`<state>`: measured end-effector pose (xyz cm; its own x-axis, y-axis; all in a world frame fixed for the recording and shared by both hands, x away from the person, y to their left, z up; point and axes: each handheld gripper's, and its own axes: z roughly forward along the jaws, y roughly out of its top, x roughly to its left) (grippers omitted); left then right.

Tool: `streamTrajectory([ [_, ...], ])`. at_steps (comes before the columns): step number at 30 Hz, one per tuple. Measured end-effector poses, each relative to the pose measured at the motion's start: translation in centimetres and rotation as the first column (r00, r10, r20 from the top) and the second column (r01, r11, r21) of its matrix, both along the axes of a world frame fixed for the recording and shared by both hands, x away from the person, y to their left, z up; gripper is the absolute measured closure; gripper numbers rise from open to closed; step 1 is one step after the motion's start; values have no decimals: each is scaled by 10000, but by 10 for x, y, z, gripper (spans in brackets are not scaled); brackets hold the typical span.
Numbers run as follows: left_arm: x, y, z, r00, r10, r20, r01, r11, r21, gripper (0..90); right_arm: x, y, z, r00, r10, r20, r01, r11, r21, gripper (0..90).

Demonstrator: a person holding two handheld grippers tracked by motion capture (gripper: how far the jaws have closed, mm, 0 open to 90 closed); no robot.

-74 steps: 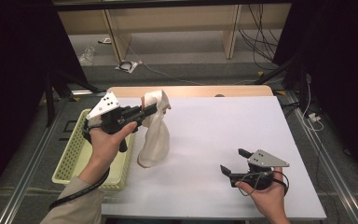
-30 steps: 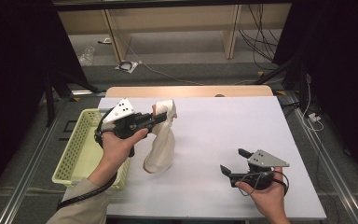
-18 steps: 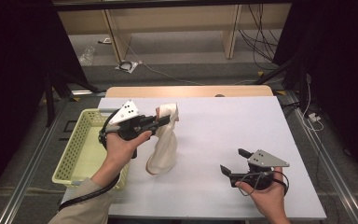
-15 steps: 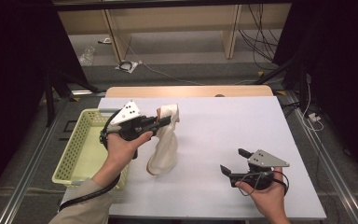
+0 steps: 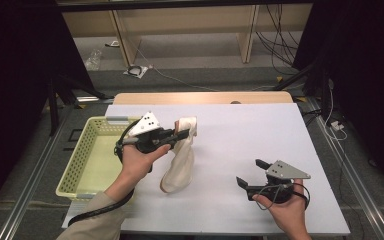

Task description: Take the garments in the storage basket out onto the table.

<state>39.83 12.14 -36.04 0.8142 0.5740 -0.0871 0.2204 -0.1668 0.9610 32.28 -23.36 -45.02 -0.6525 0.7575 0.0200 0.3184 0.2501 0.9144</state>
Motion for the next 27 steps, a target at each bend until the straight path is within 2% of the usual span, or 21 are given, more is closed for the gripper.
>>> streamTrajectory([
  [13,0,-17,-17,9993,-222,-291,240,9977,627,820,0,0,0,10000,10,18,-10,10000,23,119],
  [27,0,-40,-40,9959,-610,-667,701,9869,1452,819,0,0,0,10000,12,-4,-12,10000,-12,119],
])
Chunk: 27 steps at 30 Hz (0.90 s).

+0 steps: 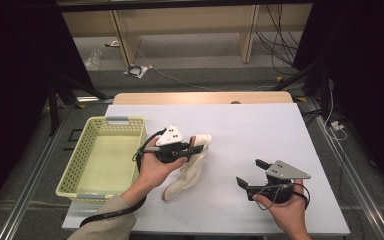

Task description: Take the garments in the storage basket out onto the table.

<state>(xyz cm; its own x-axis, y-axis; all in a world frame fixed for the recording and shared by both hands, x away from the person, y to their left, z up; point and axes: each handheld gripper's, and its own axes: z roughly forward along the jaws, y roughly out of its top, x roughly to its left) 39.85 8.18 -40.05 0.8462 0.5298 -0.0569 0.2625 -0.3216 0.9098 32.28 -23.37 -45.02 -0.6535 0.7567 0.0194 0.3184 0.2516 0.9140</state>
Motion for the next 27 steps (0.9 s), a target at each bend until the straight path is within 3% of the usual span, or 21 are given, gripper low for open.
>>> streamTrajectory([
  [12,-6,-27,-27,9979,-548,-350,579,9940,932,815,0,0,0,10000,14,56,-15,10000,73,120],
  [27,-17,-54,-52,9894,-1187,-831,1321,9746,1810,798,0,0,1,10000,5,79,-6,9999,138,122],
])
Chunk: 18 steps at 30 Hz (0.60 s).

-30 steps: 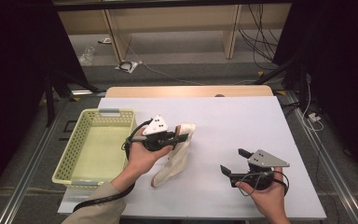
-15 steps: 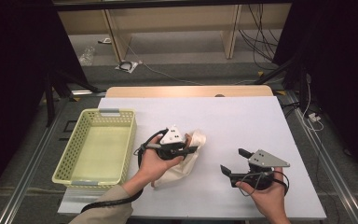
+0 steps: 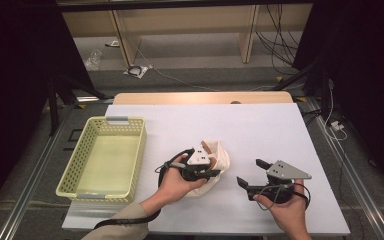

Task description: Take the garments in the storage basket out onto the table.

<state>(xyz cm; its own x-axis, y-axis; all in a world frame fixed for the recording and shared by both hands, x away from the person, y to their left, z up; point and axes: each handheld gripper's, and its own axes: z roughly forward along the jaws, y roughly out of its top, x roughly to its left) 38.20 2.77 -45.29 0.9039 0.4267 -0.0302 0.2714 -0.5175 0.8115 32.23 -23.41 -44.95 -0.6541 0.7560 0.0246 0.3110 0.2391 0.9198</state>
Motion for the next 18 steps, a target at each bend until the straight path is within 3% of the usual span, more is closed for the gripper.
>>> streamTrajectory([
  [13,-7,-13,-19,9975,-292,-651,329,9979,562,723,0,0,0,10000,-17,31,17,10000,13,125],
  [18,-10,-11,-17,9944,-174,-1047,247,9974,682,577,0,0,0,10000,-5,-7,5,10000,-11,125],
])
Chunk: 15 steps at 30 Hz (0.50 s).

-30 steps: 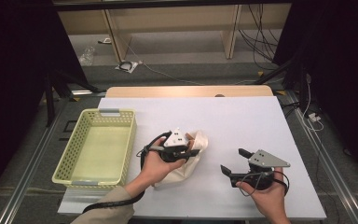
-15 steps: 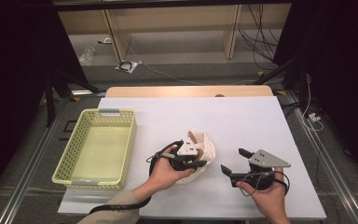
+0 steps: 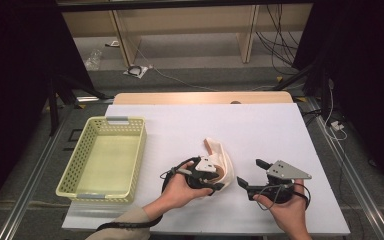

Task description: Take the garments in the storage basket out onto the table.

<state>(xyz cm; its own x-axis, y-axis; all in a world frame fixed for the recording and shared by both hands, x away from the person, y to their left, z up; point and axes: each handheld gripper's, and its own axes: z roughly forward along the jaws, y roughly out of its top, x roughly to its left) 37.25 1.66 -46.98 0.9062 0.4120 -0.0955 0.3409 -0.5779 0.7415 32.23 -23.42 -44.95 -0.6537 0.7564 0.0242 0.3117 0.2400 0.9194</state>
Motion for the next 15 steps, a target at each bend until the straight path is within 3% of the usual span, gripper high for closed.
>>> streamTrajectory([
  [4,-4,4,4,10000,31,41,-32,9998,173,451,0,0,0,10000,8,-86,-9,9999,-110,126],
  [6,-6,8,5,10000,77,-43,-77,10000,-37,405,0,1,-1,10000,9,-66,-9,10000,-62,127],
  [9,-8,14,9,9996,191,-189,-192,9998,-18,329,1,1,-1,10000,15,-69,-15,10000,-73,129],
  [13,-12,29,15,9986,513,-139,-513,9987,27,198,1,1,-1,9998,-32,-188,29,9999,-128,137],
  [15,-13,36,17,9981,604,-127,-604,9982,-2,179,1,1,-2,9998,-20,-217,18,9999,-120,142],
])
